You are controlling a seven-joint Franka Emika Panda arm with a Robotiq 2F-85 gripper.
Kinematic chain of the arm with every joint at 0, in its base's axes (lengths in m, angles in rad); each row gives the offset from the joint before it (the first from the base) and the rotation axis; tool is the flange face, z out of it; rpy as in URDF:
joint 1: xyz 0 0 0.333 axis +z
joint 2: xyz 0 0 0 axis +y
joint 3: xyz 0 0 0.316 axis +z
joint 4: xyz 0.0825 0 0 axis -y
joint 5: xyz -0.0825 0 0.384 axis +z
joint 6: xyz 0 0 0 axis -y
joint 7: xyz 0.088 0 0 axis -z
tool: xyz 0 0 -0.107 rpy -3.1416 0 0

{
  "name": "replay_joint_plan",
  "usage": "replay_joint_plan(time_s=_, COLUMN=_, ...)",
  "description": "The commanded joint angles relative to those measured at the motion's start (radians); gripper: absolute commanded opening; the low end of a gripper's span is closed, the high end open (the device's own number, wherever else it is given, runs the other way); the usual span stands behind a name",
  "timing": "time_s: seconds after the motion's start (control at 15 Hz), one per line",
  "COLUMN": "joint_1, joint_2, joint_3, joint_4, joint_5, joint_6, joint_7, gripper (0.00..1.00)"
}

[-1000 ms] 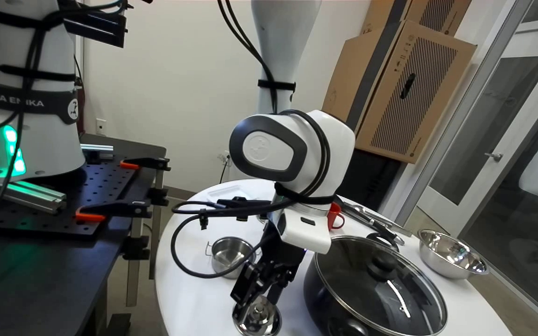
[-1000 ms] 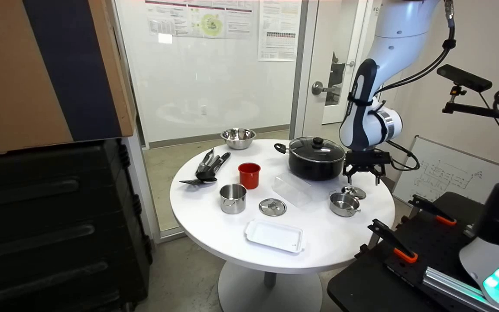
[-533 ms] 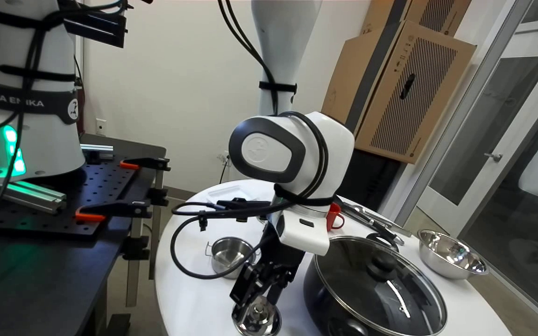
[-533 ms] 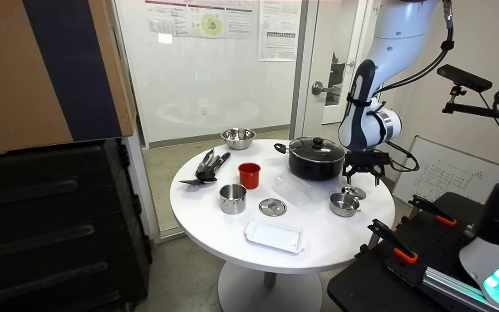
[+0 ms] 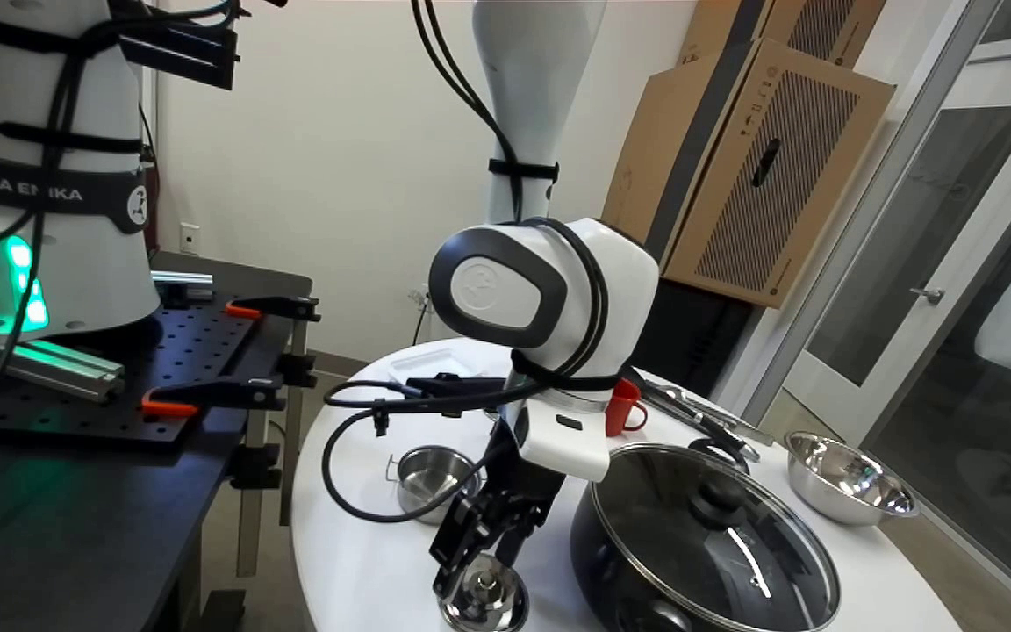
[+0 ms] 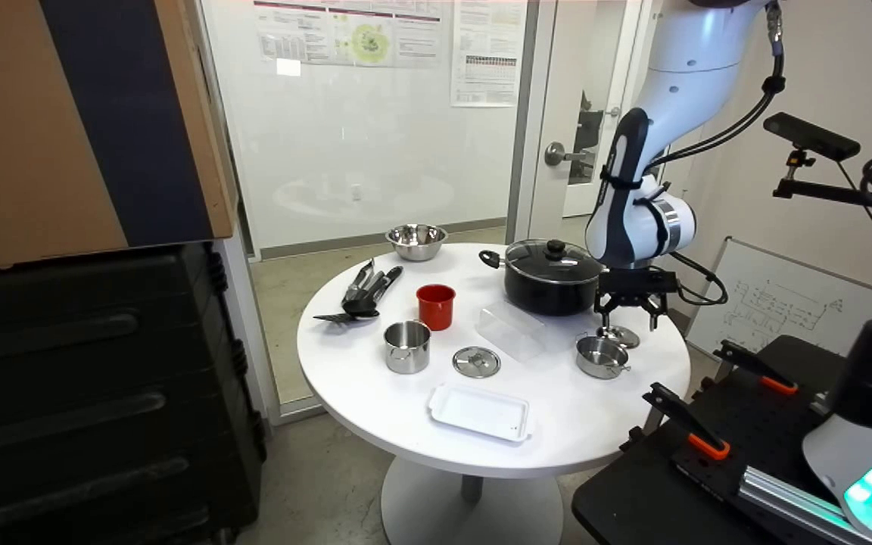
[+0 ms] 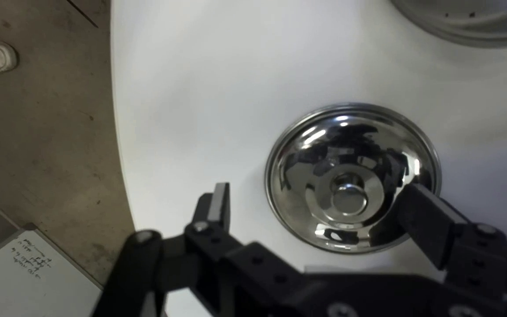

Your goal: Cover the small pot with the lid on the table

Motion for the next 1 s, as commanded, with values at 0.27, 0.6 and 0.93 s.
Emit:
replay_joint_plan(time_s=0.27, joint_1=-0.033, joint_2=0.004, joint_3=0.019, joint_4=0.01, joint_5=0.058, joint_6=0.022, joint_7=-0.067, gripper=0.35)
replay_joint_plan(time_s=0.6, joint_1=-0.04, joint_2=0.002, joint_3=0.023, joint_4=0.002, joint_5=0.061, joint_6=0.037, joint_7=-0.086, gripper=0.0)
replay_joint_plan(time_s=0.93, joint_1=-0.041, joint_2=-0.028, joint_3=0.02, joint_4=-0.017, joint_5=0.061, joint_6=0.039, joint_7=-0.092, gripper=0.0)
